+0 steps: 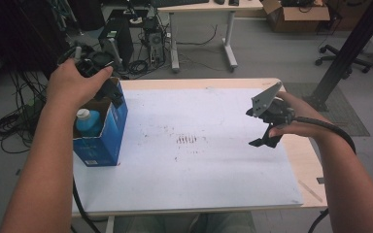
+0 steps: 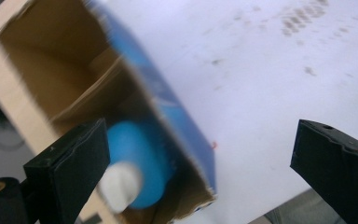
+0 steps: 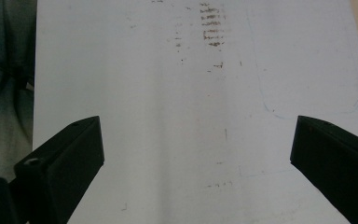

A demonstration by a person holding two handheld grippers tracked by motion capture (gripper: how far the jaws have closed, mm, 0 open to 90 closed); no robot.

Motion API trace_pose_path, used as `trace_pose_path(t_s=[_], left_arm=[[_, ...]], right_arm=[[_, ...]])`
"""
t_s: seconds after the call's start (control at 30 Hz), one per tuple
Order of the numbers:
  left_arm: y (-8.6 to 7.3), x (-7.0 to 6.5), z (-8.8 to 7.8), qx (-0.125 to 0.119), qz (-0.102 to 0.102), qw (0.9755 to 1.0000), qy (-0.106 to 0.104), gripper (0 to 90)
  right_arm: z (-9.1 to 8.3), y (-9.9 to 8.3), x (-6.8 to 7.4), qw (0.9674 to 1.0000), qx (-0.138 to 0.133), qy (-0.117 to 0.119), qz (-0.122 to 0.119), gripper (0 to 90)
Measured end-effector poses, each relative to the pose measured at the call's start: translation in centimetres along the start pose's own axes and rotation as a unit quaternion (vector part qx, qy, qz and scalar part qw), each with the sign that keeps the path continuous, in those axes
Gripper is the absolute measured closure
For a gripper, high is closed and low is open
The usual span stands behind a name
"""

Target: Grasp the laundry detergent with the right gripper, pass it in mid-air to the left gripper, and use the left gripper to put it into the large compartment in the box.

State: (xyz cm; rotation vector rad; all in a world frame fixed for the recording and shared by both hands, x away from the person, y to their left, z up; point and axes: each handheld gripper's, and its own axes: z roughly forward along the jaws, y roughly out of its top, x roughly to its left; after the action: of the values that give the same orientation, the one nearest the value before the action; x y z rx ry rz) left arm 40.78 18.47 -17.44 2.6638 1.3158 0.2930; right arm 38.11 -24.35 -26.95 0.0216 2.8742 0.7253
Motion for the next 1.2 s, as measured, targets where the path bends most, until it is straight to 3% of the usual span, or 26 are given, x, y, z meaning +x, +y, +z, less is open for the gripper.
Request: trace_pose_path(t_s=[0.07,0.1,0.13,0.27,0.3,0.33,0.37,0.47,0.53,0.67,0.7,0.73,0.87,0.97,1.0,1.1,1.2], left_arm=[[0.7,-1.0,0.0,0.000,0.032,0.9994,-0.016,4.8],[1.4,-1.9,0.1,0.014,0.073,0.9968,-0.030,4.8],[1.4,-1.9,0.1,0.014,0.073,0.9968,-0.030,5.0],[2.7,-3.7,0.4,0.021,0.143,0.9884,-0.045,5.1],[3.2,-4.4,0.5,0.029,0.162,0.9849,-0.055,5.2],[3.4,-4.7,0.6,0.031,0.171,0.9831,-0.058,5.1],[3.4,-4.7,0.6,0.031,0.171,0.9831,-0.058,5.0],[4.1,-5.4,0.7,0.039,0.192,0.9786,-0.065,5.2],[4.2,-5.6,0.7,0.040,0.193,0.9782,-0.065,4.9],[4.6,-6.3,0.5,0.041,0.216,0.9727,-0.075,4.9],[4.8,-6.7,0.4,0.039,0.231,0.9684,-0.085,4.9],[4.8,-6.7,0.4,0.039,0.231,0.9684,-0.085,4.8],[5.0,-7.6,0.6,0.049,0.264,0.9583,-0.097,4.8],[5.1,-8.2,0.9,0.063,0.291,0.9493,-0.101,4.8],[5.2,-8.5,1.0,0.069,0.306,0.9438,-0.105,4.8],[5.3,-8.5,1.2,0.078,0.313,0.9411,-0.103,5.0],[5.3,-8.5,1.3,0.082,0.309,0.9423,-0.100,4.8]], right_arm=[[-0.1,0.0,0.0,1.0000,0.001,-0.001,0.000,2.7],[-0.2,0.0,0.0,1.0000,0.001,-0.001,0.001,2.7],[-0.2,0.0,0.0,1.0000,0.002,-0.002,0.001,2.7],[-0.3,0.1,0.1,1.0000,0.004,-0.001,0.000,2.7],[-0.3,0.1,0.1,1.0000,0.004,-0.001,-0.001,2.7],[-0.3,0.1,0.2,1.0000,0.005,-0.001,-0.002,2.7],[-0.3,0.1,0.2,1.0000,0.005,-0.001,-0.002,2.7],[-0.3,0.2,0.3,1.0000,0.007,0.000,-0.004,2.7],[-0.4,0.4,0.3,1.0000,0.006,0.000,-0.006,2.7],[-0.4,0.6,0.4,0.9999,0.008,0.000,-0.009,2.7],[-0.4,0.7,0.4,0.9999,0.008,0.001,-0.012,2.7],[-0.4,0.7,0.4,0.9999,0.008,0.001,-0.012,2.7],[-0.3,0.9,0.4,0.9998,0.013,0.003,-0.011,2.7],[-0.3,0.9,0.4,0.9997,0.022,0.007,-0.009,2.7],[-0.4,1.0,0.2,0.9996,0.025,0.008,-0.007,2.7],[-0.3,1.1,-0.2,0.9994,0.031,0.012,-0.005,2.7],[-0.2,1.1,-0.6,0.9991,0.039,0.017,-0.003,2.7]])
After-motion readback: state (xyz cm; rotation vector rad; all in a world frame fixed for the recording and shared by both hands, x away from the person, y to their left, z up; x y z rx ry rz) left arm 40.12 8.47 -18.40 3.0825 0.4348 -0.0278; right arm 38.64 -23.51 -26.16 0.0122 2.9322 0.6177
